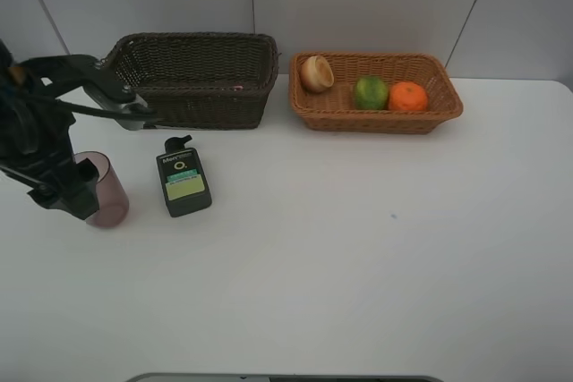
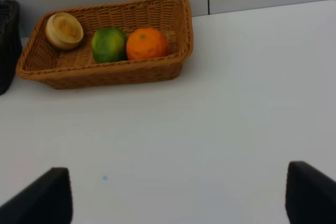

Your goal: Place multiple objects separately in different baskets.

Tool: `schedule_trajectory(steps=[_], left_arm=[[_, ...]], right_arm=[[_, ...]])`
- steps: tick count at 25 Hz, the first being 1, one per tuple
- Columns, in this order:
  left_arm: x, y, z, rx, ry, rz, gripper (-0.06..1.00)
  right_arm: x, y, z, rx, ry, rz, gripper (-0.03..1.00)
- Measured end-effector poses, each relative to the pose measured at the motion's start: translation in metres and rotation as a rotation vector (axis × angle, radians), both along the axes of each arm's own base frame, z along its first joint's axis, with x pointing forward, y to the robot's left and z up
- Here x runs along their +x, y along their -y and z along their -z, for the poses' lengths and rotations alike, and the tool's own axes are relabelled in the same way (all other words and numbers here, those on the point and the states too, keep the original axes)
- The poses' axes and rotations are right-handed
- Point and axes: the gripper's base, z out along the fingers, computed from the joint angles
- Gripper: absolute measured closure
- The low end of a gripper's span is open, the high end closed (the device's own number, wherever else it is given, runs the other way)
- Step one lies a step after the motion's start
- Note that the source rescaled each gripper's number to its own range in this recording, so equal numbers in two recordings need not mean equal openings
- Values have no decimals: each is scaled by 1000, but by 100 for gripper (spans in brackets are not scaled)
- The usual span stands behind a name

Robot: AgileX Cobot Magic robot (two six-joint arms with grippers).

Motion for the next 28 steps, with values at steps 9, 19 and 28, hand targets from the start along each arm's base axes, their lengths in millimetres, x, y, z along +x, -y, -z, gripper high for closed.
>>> schedule_trajectory(steps=[9, 19, 28], left_arm=[[23, 10, 25, -22, 44, 36, -1], [32, 15, 53, -18, 7, 42, -1], [33, 15, 70, -13, -15, 45, -1]], right_arm=[[0, 0, 0, 0, 0, 0, 12], [0, 0, 0, 0, 0, 0, 12], [0, 0, 0, 0, 0, 0, 12]])
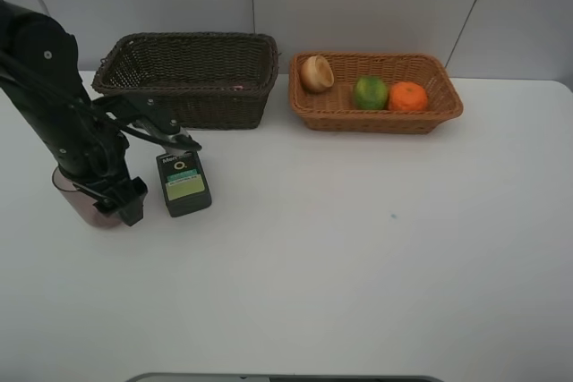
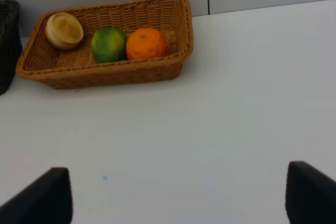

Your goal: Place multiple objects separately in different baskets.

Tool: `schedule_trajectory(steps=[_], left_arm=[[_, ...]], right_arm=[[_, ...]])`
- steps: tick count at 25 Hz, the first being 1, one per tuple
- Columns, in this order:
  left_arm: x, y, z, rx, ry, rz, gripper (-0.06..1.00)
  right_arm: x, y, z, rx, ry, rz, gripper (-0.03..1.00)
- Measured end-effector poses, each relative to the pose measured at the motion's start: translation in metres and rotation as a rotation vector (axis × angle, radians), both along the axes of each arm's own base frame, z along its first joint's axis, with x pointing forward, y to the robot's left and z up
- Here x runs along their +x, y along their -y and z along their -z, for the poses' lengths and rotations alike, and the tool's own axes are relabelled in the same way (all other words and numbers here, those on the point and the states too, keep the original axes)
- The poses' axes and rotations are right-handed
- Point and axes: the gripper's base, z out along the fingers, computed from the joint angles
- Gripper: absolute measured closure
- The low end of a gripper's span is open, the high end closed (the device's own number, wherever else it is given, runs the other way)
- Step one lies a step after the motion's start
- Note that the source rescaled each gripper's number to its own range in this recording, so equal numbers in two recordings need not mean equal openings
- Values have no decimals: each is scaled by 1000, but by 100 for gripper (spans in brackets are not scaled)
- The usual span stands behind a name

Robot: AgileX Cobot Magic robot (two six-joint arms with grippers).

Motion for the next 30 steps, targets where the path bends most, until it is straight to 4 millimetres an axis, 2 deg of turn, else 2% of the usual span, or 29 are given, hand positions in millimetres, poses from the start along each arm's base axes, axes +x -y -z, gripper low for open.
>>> schedule_trajectory(steps=[5, 11, 13, 14, 16, 19, 21, 30], left_arm=[[-8, -3, 10, -5, 2, 3, -1], [-9, -3, 11, -12, 11, 3, 1], [-9, -3, 11, -12, 11, 3, 11], [-8, -3, 11, -12, 12, 3, 20], [-8, -3, 11, -13, 12, 3, 40], [-8, -2, 11, -13, 13, 3, 79], [-8, -2, 11, -13, 17, 6, 94], [-8, -2, 11, -14, 19, 6, 94]], right_arm=[[0, 0, 0, 0, 0, 0, 12], [0, 0, 0, 0, 0, 0, 12], [0, 0, 0, 0, 0, 0, 12], [0, 0, 0, 0, 0, 0, 12], [0, 0, 0, 0, 0, 0, 12], [0, 0, 0, 0, 0, 0, 12], [0, 0, 0, 0, 0, 0, 12], [0, 0, 0, 0, 0, 0, 12]])
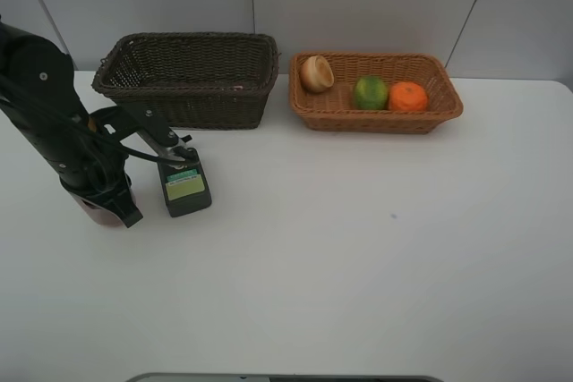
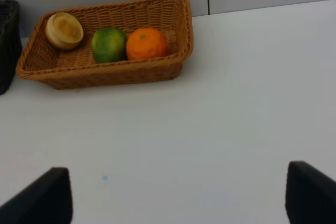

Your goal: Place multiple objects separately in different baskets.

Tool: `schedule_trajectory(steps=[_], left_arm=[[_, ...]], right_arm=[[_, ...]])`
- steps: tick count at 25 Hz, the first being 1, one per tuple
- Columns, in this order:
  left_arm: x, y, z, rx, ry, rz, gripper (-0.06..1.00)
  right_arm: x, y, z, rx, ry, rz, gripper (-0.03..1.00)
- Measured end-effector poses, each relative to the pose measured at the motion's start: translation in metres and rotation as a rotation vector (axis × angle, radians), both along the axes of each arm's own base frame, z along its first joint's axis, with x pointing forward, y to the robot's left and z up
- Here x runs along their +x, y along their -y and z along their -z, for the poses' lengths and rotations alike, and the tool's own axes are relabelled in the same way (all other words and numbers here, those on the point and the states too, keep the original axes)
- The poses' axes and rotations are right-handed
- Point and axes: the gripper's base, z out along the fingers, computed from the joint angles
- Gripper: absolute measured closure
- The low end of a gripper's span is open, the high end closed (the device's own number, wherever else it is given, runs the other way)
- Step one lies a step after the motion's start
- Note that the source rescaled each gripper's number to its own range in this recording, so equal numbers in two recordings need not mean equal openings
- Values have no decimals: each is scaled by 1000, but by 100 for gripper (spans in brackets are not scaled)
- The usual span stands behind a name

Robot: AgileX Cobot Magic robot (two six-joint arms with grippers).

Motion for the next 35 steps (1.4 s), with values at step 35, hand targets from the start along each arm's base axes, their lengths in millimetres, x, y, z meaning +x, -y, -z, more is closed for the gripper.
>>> schedule_trajectory(steps=[35], left_arm=[[55, 17, -118, -201, 154, -508, 94]], right_arm=[[0, 0, 0, 0, 0, 0, 12]])
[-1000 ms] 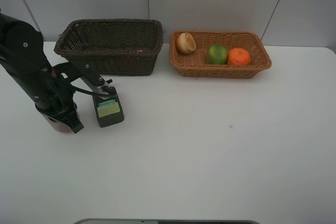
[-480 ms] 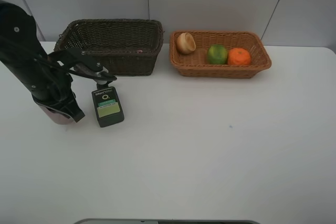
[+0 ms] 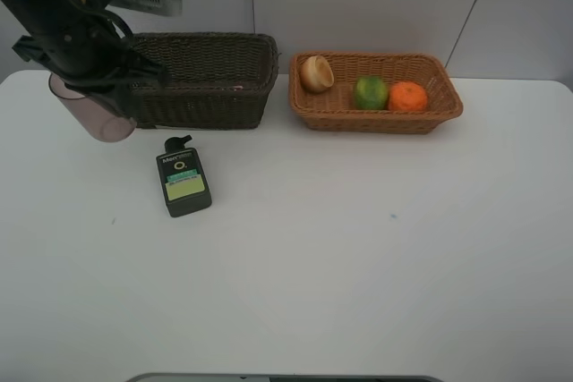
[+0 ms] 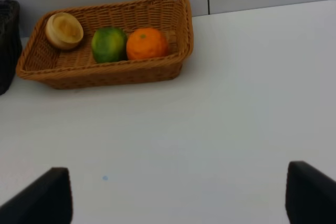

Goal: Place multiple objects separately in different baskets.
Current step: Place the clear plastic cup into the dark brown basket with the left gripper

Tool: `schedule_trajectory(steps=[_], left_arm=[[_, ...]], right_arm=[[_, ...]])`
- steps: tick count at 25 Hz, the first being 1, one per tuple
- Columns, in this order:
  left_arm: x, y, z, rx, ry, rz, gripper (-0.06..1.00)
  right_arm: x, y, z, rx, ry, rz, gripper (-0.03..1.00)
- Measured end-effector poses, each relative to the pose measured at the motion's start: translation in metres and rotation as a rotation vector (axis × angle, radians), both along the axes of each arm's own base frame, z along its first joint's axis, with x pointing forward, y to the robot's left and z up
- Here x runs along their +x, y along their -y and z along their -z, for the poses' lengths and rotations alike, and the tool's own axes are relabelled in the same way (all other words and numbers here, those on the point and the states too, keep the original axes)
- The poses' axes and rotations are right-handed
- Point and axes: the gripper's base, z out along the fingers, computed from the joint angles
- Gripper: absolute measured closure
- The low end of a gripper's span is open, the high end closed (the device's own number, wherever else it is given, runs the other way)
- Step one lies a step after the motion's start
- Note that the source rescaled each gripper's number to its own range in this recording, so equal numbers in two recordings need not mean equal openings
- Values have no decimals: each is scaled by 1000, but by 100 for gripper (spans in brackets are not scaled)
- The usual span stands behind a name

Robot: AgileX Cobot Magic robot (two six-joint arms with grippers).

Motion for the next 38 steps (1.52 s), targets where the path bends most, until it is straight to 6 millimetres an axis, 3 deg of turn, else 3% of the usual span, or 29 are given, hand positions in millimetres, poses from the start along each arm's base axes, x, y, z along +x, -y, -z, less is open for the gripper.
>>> schedule_trajectory(steps=[6, 11, 15, 22, 33, 38], left_arm=[[30, 0, -34, -91, 180, -65, 94], [64, 6, -35, -127, 335, -50, 94], [85, 14, -21, -154, 445, -18, 94], [115, 14, 24, -168, 504, -4, 94], [131, -5, 88, -132, 385, -62, 94], [135, -11, 101, -137, 366, -90, 94]], right_arm=[[0, 0, 0, 0, 0, 0, 12], [0, 0, 0, 0, 0, 0, 12], [0, 0, 0, 0, 0, 0, 12], [0, 0, 0, 0, 0, 0, 12], [0, 0, 0, 0, 0, 0, 12], [0, 0, 0, 0, 0, 0, 12]])
